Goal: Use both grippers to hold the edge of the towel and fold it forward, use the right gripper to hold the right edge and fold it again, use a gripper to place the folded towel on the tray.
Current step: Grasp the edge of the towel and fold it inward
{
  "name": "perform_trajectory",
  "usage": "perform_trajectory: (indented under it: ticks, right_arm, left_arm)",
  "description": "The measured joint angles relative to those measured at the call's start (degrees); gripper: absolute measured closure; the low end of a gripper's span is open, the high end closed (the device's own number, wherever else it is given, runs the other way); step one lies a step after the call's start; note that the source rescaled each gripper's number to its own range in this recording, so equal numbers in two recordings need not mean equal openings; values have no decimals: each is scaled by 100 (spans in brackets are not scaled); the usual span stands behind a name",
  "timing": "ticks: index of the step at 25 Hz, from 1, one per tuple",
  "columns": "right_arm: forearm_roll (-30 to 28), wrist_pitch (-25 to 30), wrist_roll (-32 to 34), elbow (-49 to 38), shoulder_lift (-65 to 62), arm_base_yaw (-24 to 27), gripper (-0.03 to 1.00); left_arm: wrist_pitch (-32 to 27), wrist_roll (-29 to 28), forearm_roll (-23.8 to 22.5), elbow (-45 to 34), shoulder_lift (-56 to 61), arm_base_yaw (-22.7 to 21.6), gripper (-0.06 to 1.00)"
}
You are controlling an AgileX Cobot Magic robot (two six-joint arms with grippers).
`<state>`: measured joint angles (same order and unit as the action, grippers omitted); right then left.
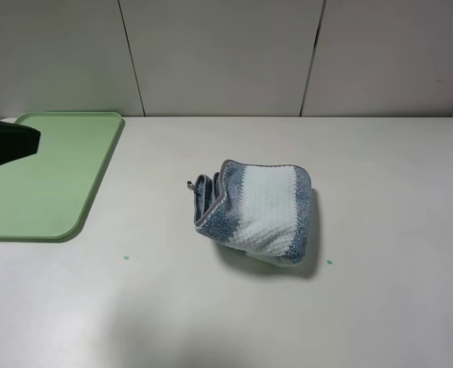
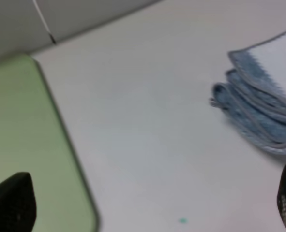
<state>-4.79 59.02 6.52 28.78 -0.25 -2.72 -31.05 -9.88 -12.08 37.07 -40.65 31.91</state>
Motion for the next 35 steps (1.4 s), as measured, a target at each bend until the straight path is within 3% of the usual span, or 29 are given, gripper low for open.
perform_trajectory:
  ticks: [6, 15, 24, 35]
  right_arm:
    - [0, 0, 0, 0, 0, 0, -3]
    - [0, 0, 0, 0, 0, 0, -3]
    - [0, 0, 0, 0, 0, 0, -3]
    - [0, 0, 0, 0, 0, 0, -3]
  left_arm:
    - [238, -406, 745, 0, -1057, 0, -6]
    - [1684, -490, 1717, 0, -2688, 0, -6]
    - [2917, -501, 2196, 10, -3954, 270, -5]
    - [3497, -490, 2513, 684, -5509, 716, -5]
